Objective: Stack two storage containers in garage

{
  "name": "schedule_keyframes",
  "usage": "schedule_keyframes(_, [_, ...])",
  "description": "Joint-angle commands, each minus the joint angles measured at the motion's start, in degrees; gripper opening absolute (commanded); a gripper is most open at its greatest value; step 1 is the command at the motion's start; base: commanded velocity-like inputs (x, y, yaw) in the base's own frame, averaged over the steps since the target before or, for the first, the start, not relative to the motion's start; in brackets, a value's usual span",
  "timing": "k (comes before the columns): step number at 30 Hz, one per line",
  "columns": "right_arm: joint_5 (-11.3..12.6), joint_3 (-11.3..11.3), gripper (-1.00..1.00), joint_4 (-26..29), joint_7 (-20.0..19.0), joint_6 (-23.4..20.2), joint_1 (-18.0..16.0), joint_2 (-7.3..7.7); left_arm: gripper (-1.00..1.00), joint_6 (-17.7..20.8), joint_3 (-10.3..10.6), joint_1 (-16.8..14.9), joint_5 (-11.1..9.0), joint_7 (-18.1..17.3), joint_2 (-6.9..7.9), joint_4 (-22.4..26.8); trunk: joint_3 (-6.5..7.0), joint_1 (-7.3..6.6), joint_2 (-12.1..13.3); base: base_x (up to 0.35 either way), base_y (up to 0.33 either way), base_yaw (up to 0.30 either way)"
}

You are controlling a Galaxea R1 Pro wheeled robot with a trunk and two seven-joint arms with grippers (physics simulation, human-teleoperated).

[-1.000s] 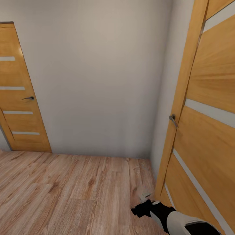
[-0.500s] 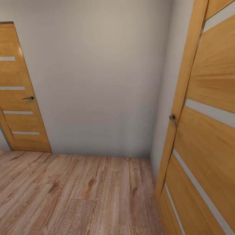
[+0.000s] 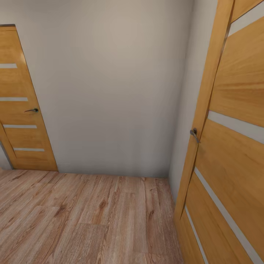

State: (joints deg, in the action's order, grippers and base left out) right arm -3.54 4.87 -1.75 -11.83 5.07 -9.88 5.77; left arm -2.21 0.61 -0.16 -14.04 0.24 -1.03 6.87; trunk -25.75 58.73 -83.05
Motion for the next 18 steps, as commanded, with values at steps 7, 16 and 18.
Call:
schedule_keyframes(7, [0.44,0.41,1.00,-0.18,0.04,1.01,1.21,0.02,1.00,-0.18,-0.30,-0.02,-0.74,0.03,0.06,-0.42,-0.05,0.00,-0.03,0.000,0.000,0.000])
schedule_keyframes(16, [0.46,0.42,1.00,-0.18,0.06,1.60,1.27,-0.04,1.00,-0.16,-0.69,-0.02,-0.98,0.06,0.06,-0.54,-0.05,0.00,-0.03,0.000,0.000,0.000])
schedule_keyframes(18, [0.42,0.46,1.00,-0.18,0.02,1.60,1.27,-0.09,1.00,-0.16,-0.69,-0.02,-0.99,0.07,0.06,-0.54,-0.05,0.00,-0.03,0.000,0.000,0.000])
